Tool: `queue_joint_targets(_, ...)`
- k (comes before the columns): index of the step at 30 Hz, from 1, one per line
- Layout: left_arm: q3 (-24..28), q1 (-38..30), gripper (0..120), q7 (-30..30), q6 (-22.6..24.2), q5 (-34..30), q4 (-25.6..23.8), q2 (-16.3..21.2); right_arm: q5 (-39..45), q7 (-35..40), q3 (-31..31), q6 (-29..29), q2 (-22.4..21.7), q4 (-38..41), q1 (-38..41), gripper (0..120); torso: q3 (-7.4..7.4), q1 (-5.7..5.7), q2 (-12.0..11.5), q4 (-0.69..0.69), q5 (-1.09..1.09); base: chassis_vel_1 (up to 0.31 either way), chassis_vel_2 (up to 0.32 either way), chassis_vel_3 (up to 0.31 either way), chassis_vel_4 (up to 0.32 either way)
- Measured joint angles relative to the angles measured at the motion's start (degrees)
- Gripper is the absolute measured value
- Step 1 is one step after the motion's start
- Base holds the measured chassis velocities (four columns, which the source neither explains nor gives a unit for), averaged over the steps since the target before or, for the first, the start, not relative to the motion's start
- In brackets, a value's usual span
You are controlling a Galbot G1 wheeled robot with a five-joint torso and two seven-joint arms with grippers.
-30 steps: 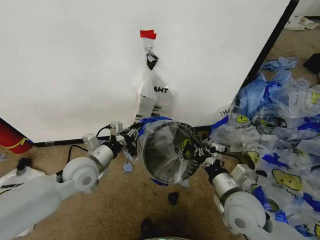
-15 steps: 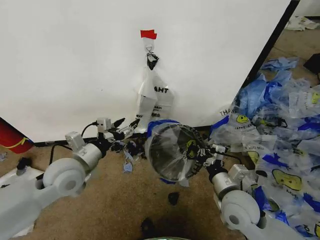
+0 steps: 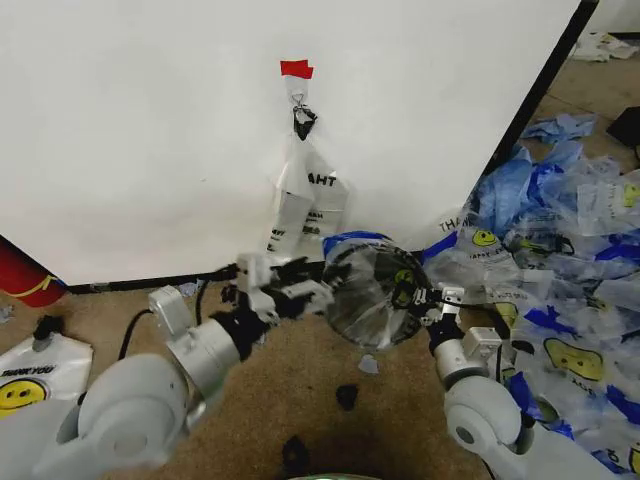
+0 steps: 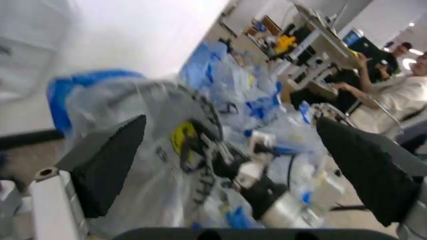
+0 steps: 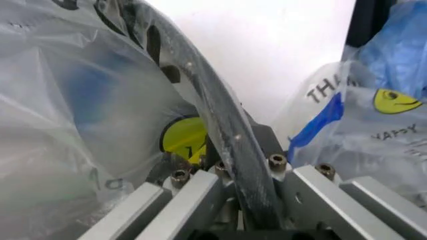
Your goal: Pick up the garbage bag from the wall and place it over the trash bin.
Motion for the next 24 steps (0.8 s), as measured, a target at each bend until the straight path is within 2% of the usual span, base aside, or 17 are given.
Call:
queue_joint_targets(3, 4.75, -2.86, 94, -1.3, 1.18, 0.95, 2.17, -2.53, -0.54, 1.98, -0.02, -0.73, 0.26, 0.5, 0.23, 0, 0.0, 0.0, 0.0, 0.02, -0.01, 0.0, 0.0, 0.0, 0.0)
queue_joint_targets(4, 4.75, -2.86, 94, -1.3, 1.18, 0.95, 2.17, -2.53, -0.54, 1.98, -0.02, -0.73, 0.26, 0.5, 0.23, 0, 0.0, 0.0, 0.0, 0.02, -0.01, 0.0, 0.0, 0.0, 0.0)
queue_joint_targets(6, 9.3, -6.17, 88, -1.98, 1.63, 2.62, 4.68, -4.67, -0.88, 3.38, -0.26, -1.28, 0.21, 1.11, 0.65, 0, 0.01, 0.0, 0.0, -0.01, -0.03, 0.0, 0.0, 0.0, 0.0)
queue_joint_targets(10, 14.79, -11.36, 87, -2.88, 1.86, 4.56, 9.33, -7.87, -0.76, 4.52, -0.75, -2.54, -0.33, 2.62, 1.67, 0, 0.0, 0.0, 0.0, -0.01, 0.0, 0.0, 0.0, 0.0, 0.0)
queue_joint_targets(12, 15.51, -12.22, 87, -3.05, 1.86, 4.91, 10.26, -8.43, -0.56, 4.65, -0.81, -2.82, -0.51, 2.92, 1.87, 0, 0.0, 0.0, 0.0, 0.0, 0.0, 0.0, 0.0, 0.0, 0.0)
queue_joint_targets(16, 18.62, -16.48, 79, -5.46, 1.86, 5.1, 13.98, -11.7, -0.33, 5.35, -0.78, -3.6, -1.21, 3.3, 2.24, 0, 0.01, 0.0, 0.0, 0.01, 0.01, 0.0, 0.0, 0.0, 0.0)
queue_joint_targets(19, 20.19, -17.76, 79, -6.47, 2.02, 5.48, 15.37, -13.58, -0.29, 5.75, -0.58, -3.77, -1.42, 3.52, 2.21, 0, 0.0, 0.0, 0.0, -0.02, 0.0, 0.0, 0.0, 0.0, 0.0)
queue_joint_targets(21, 21.74, -18.54, 83, -7.51, 2.28, 6.31, 16.54, -15.61, -0.16, 6.08, -0.44, -3.83, -1.49, 3.55, 2.29, 0, 0.01, 0.0, 0.0, 0.0, -0.01, 0.0, 0.0, 0.0, 0.0)
queue_joint_targets(24, 23.35, -20.06, 81, -8.72, 2.69, 6.3, 17.43, -17.64, -0.23, 6.51, -0.33, -4.04, -1.21, 3.44, 2.65, 0, 0.01, 0.0, 0.0, 0.02, -0.01, 0.0, 0.0, 0.0, 0.0)
